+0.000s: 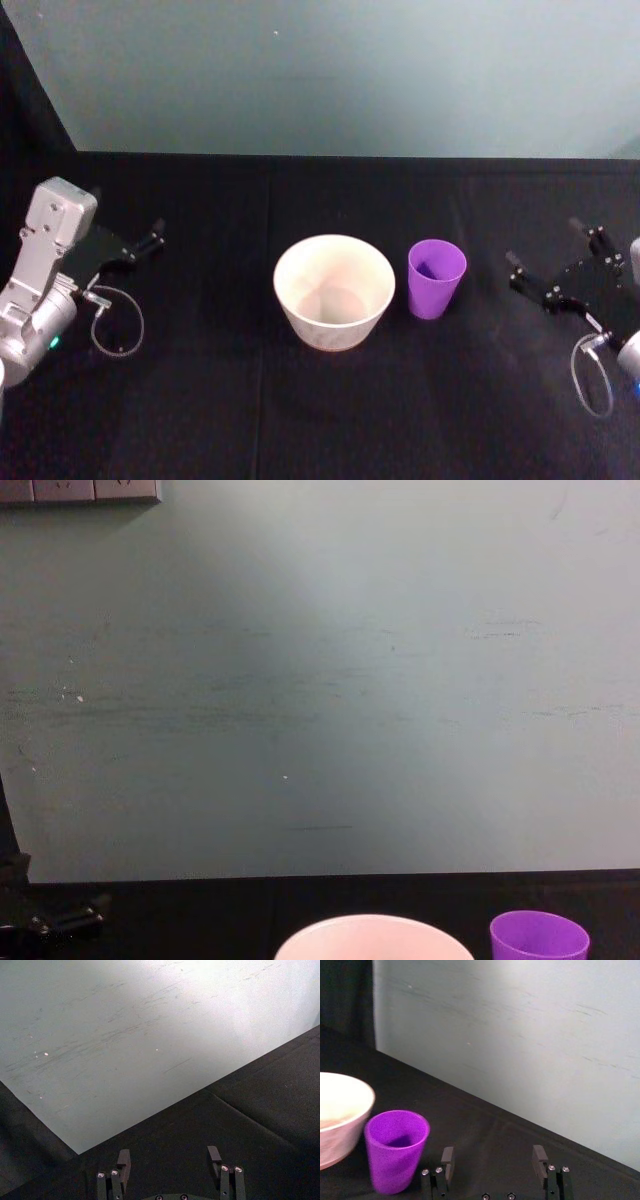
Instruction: Pick up the cup and pour the mung beans from the cup into the bowl.
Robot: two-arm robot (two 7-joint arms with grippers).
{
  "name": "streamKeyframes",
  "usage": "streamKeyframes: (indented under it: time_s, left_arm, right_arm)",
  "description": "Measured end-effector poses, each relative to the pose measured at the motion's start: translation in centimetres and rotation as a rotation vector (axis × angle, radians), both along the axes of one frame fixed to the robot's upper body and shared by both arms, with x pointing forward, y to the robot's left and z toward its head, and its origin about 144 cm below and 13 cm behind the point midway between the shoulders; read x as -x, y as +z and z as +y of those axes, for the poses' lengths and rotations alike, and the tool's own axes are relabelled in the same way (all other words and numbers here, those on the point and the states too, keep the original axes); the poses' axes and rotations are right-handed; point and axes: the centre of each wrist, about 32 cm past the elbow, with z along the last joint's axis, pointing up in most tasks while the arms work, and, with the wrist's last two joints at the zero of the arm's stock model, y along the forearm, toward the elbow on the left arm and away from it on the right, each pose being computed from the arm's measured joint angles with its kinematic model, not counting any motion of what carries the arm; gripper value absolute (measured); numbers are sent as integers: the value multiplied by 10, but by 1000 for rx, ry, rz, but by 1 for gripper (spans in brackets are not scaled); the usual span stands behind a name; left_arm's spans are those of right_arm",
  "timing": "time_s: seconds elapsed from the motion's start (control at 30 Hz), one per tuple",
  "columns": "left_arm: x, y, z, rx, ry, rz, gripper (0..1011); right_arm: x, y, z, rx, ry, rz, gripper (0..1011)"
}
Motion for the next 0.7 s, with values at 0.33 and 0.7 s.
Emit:
streamKeyframes:
  time_s: [0.33,0.7]
  left_arm:
    - [0,0,0,0,0,0,1000]
    - [0,0,0,0,0,0,1000]
  right_arm:
    - [9,-28,-8,-100,134,5,1003]
    - [-2,-50,-11,-198,275,63,1003]
